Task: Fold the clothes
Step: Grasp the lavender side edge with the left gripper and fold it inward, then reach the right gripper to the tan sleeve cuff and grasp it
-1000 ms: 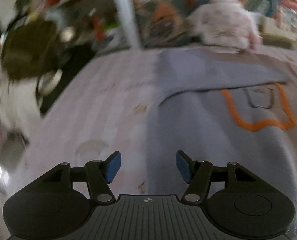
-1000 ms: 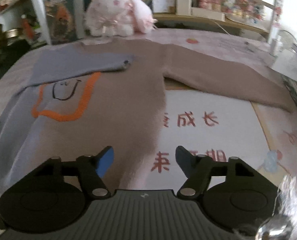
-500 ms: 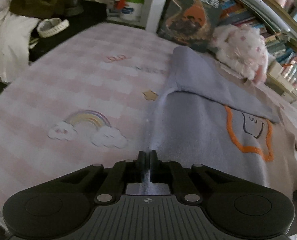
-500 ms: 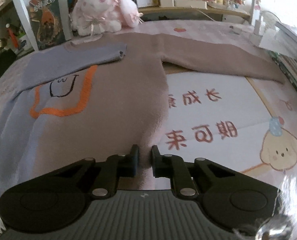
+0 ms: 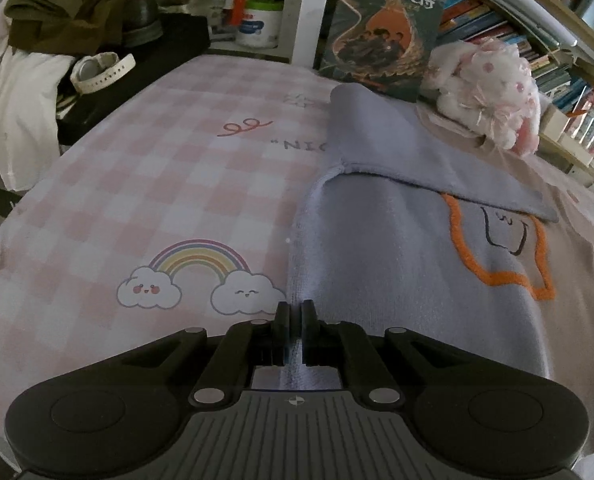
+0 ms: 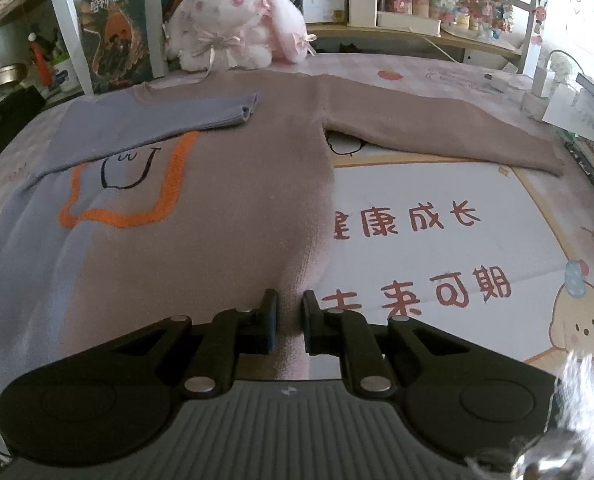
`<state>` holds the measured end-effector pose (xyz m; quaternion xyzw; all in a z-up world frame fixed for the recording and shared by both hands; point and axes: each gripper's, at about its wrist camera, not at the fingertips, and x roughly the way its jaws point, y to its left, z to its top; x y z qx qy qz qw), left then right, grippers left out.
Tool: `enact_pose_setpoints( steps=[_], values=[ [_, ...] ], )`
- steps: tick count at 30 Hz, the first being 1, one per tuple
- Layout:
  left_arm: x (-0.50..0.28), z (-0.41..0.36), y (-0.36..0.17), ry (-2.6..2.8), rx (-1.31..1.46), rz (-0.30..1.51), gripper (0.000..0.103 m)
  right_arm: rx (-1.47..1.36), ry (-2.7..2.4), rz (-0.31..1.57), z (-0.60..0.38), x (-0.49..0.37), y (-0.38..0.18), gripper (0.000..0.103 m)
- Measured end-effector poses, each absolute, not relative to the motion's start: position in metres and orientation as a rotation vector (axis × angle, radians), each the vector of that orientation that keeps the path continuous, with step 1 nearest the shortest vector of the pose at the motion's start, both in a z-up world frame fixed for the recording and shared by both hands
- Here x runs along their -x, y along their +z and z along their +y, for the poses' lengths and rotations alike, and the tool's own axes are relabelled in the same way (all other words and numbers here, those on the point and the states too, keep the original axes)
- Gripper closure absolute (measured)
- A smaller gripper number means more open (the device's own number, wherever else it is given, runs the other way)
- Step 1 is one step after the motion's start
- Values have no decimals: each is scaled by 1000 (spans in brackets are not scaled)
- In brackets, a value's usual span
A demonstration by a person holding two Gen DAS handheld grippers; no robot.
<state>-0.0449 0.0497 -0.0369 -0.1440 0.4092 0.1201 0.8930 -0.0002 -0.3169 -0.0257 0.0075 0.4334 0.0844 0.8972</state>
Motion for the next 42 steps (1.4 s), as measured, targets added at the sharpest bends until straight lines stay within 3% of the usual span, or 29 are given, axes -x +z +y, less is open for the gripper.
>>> enact_pose_setpoints(
  steps=[7, 10, 12, 17, 26, 28, 30, 42],
  values=[
    [46, 54, -36, 239, 289, 838, 93, -7, 159, 894, -312, 6, -26, 91],
    [51, 50, -29, 225, 249, 824, 93, 0, 140, 888, -312, 6, -23, 83],
    [59, 47, -22, 203, 237, 804, 91, -5, 124, 875, -314, 9, -18, 72],
    [75, 31, -13, 166, 207, 784, 81, -21, 85, 832, -322, 25, -3, 65],
    [88, 1, -18, 30, 204, 808, 78, -37, 23, 825, -326, 64, 5, 64],
    [87, -7, -16, 8, 183, 798, 70, -36, 9, 825, -327, 73, 6, 64],
    [86, -15, -15, -11, 158, 785, 55, -36, -12, 825, -331, 79, 8, 64],
    [72, -56, -9, -55, 104, 774, 36, -99, -123, 824, -380, 82, 7, 58]
  ],
)
